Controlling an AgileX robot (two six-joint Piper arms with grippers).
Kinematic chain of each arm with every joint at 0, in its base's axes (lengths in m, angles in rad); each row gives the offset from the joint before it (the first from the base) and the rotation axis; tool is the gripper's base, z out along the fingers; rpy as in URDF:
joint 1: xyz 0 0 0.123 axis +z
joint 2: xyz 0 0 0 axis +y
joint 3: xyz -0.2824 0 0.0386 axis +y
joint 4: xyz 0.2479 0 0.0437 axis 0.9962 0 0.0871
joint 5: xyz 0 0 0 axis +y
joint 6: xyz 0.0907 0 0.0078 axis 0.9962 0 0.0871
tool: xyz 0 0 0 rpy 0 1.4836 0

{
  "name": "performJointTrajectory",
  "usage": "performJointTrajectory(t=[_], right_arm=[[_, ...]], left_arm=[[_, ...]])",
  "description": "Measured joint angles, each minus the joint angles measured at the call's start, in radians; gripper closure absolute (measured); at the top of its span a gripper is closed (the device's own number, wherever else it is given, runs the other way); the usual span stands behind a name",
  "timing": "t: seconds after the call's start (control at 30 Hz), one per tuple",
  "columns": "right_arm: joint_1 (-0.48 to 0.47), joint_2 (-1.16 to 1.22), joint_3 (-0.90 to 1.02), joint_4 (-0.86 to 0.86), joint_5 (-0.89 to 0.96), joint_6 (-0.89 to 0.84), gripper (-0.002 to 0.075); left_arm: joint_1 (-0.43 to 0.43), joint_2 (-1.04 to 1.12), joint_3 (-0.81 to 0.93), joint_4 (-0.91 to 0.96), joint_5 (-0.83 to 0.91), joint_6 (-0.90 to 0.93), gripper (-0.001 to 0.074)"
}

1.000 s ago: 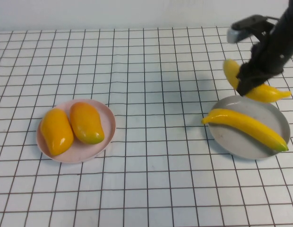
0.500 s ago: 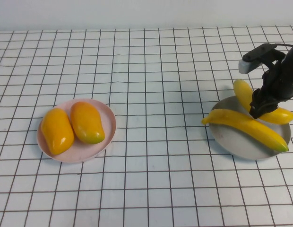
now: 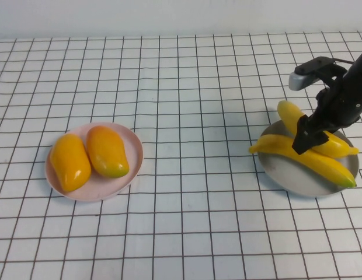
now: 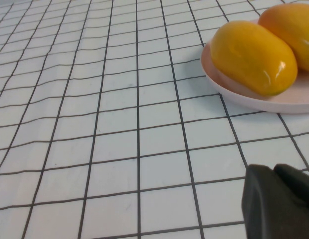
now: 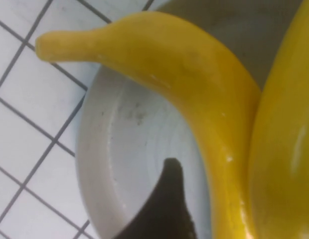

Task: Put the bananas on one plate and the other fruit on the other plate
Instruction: Put another type of fruit in the right plate

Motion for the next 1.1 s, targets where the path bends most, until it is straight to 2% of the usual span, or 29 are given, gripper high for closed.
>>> performJointTrajectory(t=[0.1, 0.17, 0.23, 0.27, 0.5, 0.7, 1.1], right_arm=[[0.000, 0.000, 0.000, -0.021, 0.021, 0.049, 0.0176], [0.000, 0.000, 0.000, -0.030, 0.040, 0.086, 0.0265], [0.000, -0.002, 0.000, -0.031, 0.055, 0.111, 0.0402], [0.000, -0.005, 0.000, -0.029, 0.057, 0.123, 0.0413], [0.000, -0.130, 0.001, -0.036, 0.015, 0.253, 0.0405], [0.000, -0.211, 0.001, -0.038, 0.029, 0.275, 0.0405], [0.000, -0.085, 0.001, -0.055, 0.001, 0.275, 0.0405]], left_arm=[[0.000, 0.000, 0.000, 0.000, 0.000, 0.000, 0.0738], [0.000, 0.000, 0.000, 0.000, 0.000, 0.000, 0.0738], [0.000, 0.000, 0.000, 0.000, 0.000, 0.000, 0.0738], [0.000, 0.000, 0.000, 0.000, 0.000, 0.000, 0.0738], [0.000, 0.000, 0.000, 0.000, 0.000, 0.000, 0.0738], [0.000, 0.000, 0.000, 0.000, 0.000, 0.000, 0.0738], [0.000, 0.000, 0.000, 0.000, 0.000, 0.000, 0.0738]])
